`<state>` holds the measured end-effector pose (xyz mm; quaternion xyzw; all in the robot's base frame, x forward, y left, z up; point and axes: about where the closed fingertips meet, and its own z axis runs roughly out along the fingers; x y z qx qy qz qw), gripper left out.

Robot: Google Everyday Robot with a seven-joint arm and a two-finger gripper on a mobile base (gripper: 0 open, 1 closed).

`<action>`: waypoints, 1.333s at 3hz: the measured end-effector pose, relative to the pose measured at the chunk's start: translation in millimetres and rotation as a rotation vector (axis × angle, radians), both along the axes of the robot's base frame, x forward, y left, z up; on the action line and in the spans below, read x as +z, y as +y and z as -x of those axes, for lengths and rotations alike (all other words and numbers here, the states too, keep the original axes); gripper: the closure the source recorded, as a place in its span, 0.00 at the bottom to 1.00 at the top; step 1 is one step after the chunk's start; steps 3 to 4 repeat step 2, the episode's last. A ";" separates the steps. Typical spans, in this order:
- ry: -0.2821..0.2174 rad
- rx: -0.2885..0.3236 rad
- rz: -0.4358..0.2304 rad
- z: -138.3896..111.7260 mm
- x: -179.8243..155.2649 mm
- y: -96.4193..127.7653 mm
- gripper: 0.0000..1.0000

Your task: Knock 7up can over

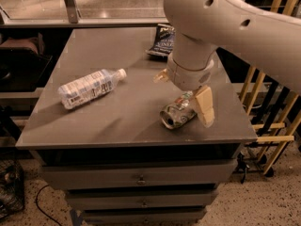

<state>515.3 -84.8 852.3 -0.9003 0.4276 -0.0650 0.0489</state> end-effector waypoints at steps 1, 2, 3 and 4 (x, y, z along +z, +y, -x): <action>-0.014 -0.024 -0.024 -10.4 11.1 -13.1 0.00; -0.049 -0.076 -0.011 -24.4 29.8 -29.5 0.00; -0.049 -0.076 -0.011 -24.4 29.8 -29.5 0.00; -0.049 -0.076 -0.011 -24.4 29.8 -29.5 0.00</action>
Offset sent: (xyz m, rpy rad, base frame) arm 0.0363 -0.0433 0.0440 -0.0026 -0.0712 -0.1203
